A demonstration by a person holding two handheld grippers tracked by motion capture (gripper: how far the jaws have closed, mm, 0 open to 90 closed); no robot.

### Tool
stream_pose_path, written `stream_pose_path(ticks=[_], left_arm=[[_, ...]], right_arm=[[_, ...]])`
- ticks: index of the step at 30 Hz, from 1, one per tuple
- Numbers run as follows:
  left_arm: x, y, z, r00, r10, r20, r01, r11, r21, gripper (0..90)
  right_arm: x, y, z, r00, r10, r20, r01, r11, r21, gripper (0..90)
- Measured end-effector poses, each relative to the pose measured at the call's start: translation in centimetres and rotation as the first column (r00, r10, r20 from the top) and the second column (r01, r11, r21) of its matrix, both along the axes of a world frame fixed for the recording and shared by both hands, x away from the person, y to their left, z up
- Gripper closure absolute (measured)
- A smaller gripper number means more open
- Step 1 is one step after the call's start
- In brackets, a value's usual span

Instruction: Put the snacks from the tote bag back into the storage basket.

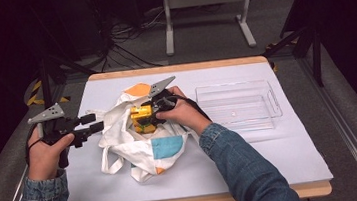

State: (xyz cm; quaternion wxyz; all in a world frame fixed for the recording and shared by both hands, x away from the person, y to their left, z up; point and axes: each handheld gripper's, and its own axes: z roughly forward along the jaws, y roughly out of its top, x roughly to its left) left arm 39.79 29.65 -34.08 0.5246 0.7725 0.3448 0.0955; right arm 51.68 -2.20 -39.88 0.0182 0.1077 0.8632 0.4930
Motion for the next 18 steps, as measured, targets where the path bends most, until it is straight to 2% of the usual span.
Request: stream_pose_path(ticks=[9,18], left_arm=[[0.03,-0.04,-0.04,1.0,0.0,-0.003,0.0,1.0,-0.001,45.2],[0.15,-0.08,-0.17,0.9999,-0.003,-0.01,0.003,1.0,-0.003,44.0]], right_arm=[[0.01,-0.2,0.07,0.9986,0.037,0.039,-0.037,0.999,-0.007,42.8],[-0.01,-0.47,0.14,0.9964,0.057,0.063,-0.056,0.998,-0.02,49.5]])
